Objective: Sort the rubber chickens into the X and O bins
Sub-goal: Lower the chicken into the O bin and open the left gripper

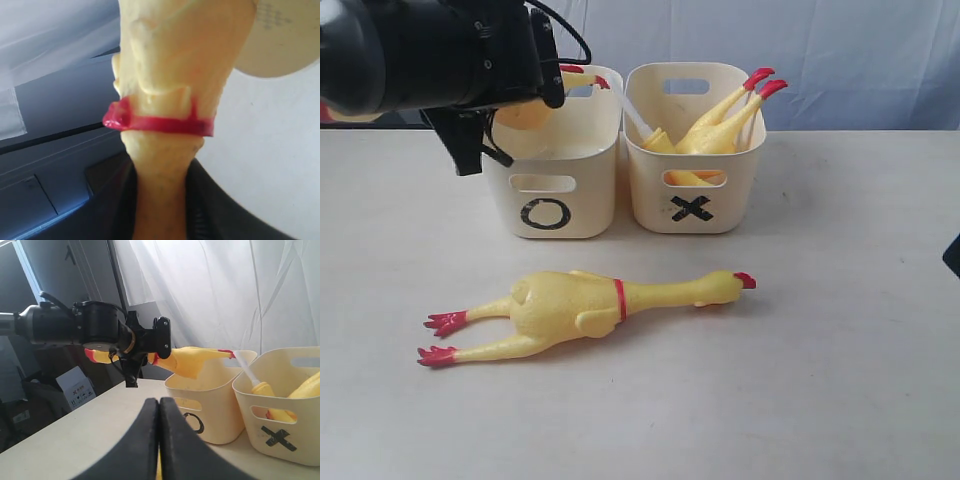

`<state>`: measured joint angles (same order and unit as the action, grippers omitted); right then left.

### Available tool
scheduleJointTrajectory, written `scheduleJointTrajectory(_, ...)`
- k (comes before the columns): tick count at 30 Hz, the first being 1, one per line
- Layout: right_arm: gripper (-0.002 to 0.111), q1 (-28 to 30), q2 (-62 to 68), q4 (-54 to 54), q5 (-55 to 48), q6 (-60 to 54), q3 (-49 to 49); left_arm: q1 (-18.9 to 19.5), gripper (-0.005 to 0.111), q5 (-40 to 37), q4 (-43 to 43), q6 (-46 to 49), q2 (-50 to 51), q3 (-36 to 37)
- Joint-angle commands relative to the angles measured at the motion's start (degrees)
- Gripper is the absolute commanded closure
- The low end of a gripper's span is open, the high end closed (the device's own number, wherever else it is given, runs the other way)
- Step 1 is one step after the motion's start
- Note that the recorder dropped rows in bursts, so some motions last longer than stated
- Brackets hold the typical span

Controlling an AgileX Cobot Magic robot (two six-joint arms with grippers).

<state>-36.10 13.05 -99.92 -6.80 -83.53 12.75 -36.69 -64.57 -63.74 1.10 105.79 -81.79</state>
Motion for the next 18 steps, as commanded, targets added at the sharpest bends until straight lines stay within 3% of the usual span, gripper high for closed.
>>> scheduleJointTrajectory(1, 0.109, 0.12, -0.2, -0.02, -0.34, -0.16, -0.08, 0.12, 0.107, -1.1, 0.59, 2.6, -0.16, -1.17)
scheduleJointTrajectory(18, 0.109, 0.12, -0.2, -0.02, -0.47, -0.16, -0.08, 0.12, 0.105, 2.96, 1.83, 4.5, 0.1, -1.17)
